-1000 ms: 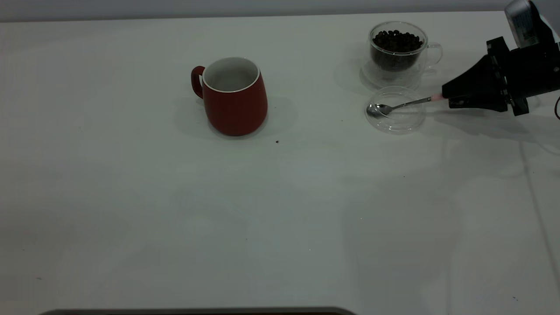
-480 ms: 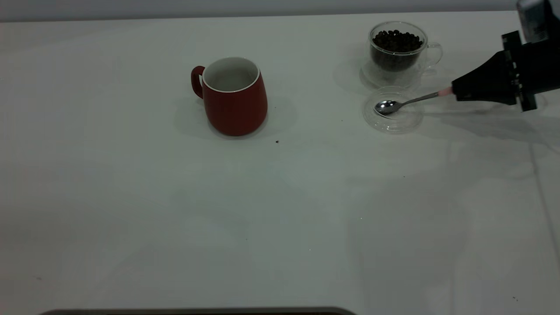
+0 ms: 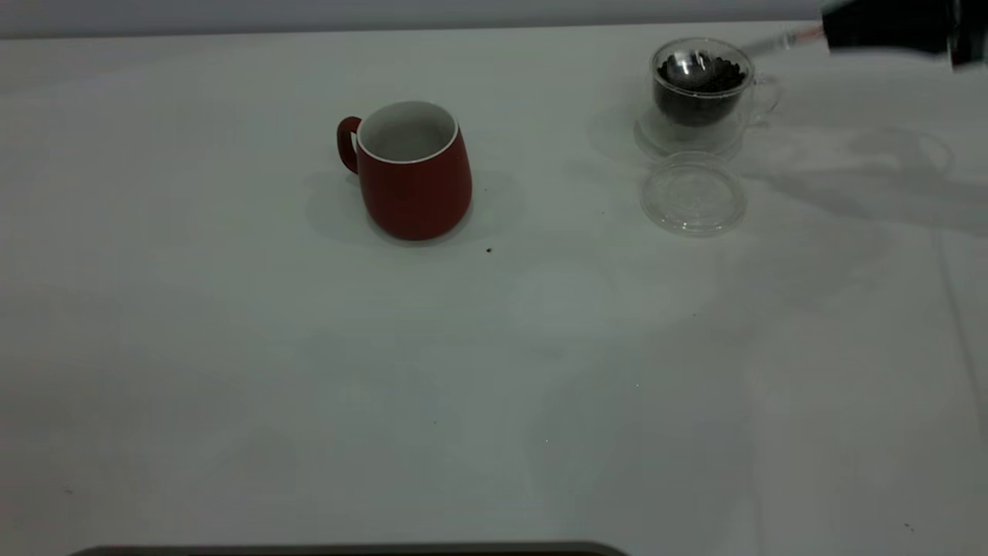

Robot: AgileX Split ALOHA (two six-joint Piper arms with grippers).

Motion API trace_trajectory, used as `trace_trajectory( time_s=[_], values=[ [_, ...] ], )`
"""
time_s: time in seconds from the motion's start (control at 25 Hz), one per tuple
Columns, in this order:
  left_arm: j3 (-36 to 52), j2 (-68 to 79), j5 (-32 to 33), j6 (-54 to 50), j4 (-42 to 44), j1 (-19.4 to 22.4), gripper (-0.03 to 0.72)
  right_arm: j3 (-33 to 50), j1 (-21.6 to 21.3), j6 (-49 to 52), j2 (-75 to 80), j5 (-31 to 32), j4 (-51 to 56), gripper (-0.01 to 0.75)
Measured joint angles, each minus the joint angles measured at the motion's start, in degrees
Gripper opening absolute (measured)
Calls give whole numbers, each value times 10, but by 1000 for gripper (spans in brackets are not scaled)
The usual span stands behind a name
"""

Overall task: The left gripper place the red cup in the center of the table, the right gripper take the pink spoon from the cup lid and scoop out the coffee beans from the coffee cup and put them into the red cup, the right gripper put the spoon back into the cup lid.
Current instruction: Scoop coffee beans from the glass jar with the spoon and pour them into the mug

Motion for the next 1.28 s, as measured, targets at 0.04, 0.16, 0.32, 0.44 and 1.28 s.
trace_trajectory(
  time_s=[0.04, 0.16, 0.32, 0.44, 1.28],
  values=[
    [0, 0, 0, 0, 0, 0, 587, -5, 7, 0, -6, -8, 10, 100],
    [0, 0, 0, 0, 0, 0, 587, -25, 17, 10, -8, -63, 26, 100],
    [0, 0, 0, 0, 0, 0, 587, -27, 14, 30, -1, -128, 15, 100],
    [0, 0, 0, 0, 0, 0, 587, -27, 13, 40, 15, -142, 13, 100],
    [0, 0, 0, 0, 0, 0, 587, -27, 13, 74, 55, -129, 24, 100]
  ],
)
